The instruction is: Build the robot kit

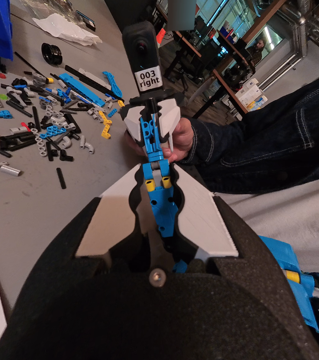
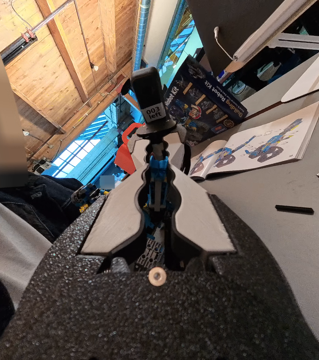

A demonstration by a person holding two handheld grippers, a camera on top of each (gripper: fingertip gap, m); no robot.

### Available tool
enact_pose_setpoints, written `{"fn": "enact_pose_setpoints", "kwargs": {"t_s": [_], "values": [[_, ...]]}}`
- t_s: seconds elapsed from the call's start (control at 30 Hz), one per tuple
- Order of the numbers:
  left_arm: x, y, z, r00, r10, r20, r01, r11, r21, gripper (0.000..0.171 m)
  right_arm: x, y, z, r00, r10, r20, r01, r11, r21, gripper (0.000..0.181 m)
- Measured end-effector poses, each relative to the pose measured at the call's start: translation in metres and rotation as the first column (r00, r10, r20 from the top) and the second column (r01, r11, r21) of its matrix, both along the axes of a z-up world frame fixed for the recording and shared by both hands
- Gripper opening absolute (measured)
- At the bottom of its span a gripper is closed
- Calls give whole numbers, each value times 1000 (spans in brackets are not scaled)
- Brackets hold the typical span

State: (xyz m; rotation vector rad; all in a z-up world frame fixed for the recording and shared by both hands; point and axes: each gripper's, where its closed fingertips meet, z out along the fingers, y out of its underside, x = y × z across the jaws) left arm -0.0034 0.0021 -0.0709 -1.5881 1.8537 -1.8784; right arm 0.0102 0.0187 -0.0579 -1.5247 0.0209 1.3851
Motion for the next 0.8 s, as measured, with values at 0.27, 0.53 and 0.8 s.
{"fn": "enact_pose_setpoints", "kwargs": {"t_s": [0.27,0.53,0.8], "values": [[-2,-2,0,1000,-6,-4,6,999,-32,27,-1,-3,-1,1000,11,-7,-11,1000,2,13],[-2,-4,-1,1000,-15,-10,14,999,-35,26,0,-4,-3,999,10,51,-10,1000,-3,16],[-2,-1,-1,1000,-21,-22,19,996,-88,26,28,-16,23,554,-46,831,-197,963,185,39]]}}
